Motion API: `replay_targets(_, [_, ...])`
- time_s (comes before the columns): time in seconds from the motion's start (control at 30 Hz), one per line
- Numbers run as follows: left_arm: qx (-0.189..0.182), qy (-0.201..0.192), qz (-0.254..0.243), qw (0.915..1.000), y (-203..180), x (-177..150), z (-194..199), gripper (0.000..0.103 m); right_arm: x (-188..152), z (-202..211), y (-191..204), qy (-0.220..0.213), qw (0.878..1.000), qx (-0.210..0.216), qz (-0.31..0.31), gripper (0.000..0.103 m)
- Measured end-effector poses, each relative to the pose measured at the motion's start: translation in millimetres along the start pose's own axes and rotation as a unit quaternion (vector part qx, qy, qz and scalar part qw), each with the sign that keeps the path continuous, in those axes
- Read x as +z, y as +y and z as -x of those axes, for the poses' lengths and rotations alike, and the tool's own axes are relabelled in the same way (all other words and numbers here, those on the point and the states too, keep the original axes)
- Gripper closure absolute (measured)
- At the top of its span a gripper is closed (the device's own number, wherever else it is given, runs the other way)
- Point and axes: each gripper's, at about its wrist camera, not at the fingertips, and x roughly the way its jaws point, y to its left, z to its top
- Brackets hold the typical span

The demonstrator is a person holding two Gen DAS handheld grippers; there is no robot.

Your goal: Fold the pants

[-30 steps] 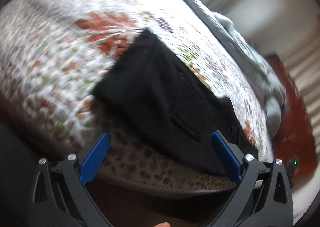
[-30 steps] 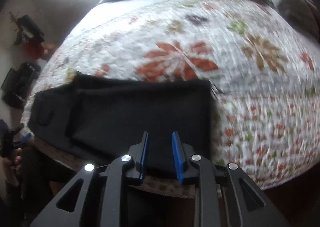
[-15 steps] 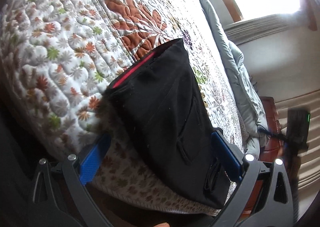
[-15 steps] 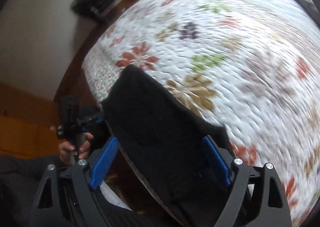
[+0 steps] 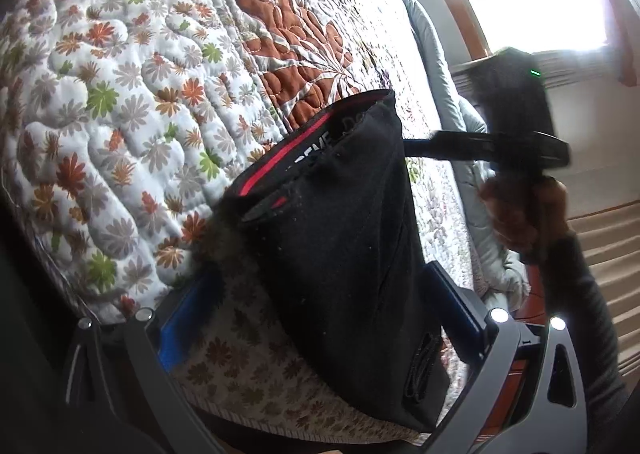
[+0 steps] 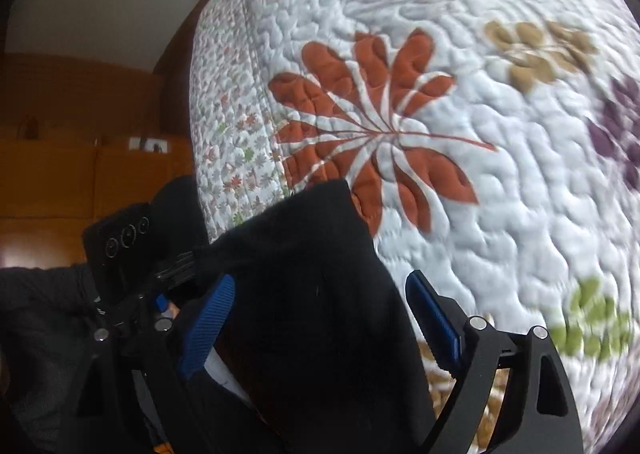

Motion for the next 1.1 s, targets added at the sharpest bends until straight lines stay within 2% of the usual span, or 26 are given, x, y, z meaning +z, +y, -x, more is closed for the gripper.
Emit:
replay_targets(0.07, [-0.015,0.002,0.007,0.9999,5.1,1.1,1.9,0.003,8.1,-9.4,-2.9,0.012,1.0,0.013,0.007,0.015])
replay_targets(0.17, [-0.037,0.004,0.017,0.9992,12.1,2.3,4.6,0.003,13.4,-22.4,-6.5,0.029,0.998,0.06,0.018,0.016])
replay_targets(0.27, [-0.04,0.005,0.02,0.999,13.1,2.4,6.0,0.003,14.7,-27.9,-23.3,0.031,0.997,0.065,0.007,0.035])
replay_targets(0.3, [-0.041,0.005,0.019,0.999,10.5,3.4,7.1,0.003,14.3,-24.6,-31.9,0.029,0.997,0.072,-0.005,0.049])
replay_targets(0.33, [-0.051,0.002,0.016,0.9986,8.7,6.3,8.7,0.003,13.7,-22.2,-36.6,0.027,0.997,0.077,-0.01,0.057])
replay_targets(0.37, [-0.064,0.001,0.009,0.9979,5.7,9.5,7.9,0.003,12.9,-20.9,-39.3,0.025,0.996,0.082,-0.013,0.058])
replay_targets(0.57, [-0.063,0.002,0.008,0.998,8.1,14.2,3.2,0.006,10.1,-20.5,-37.9,0.025,0.996,0.083,-0.01,0.058])
replay_targets(0.93, [-0.025,-0.007,0.008,0.9996,14.3,14.6,2.1,0.022,10.0,-19.2,-41.2,0.019,0.997,0.07,-0.015,0.062])
replay_targets(1.1, [0.01,0.003,0.015,0.9998,15.8,19.7,-1.9,0.055,10.1,-18.7,-35.6,0.015,0.999,0.048,-0.009,0.063])
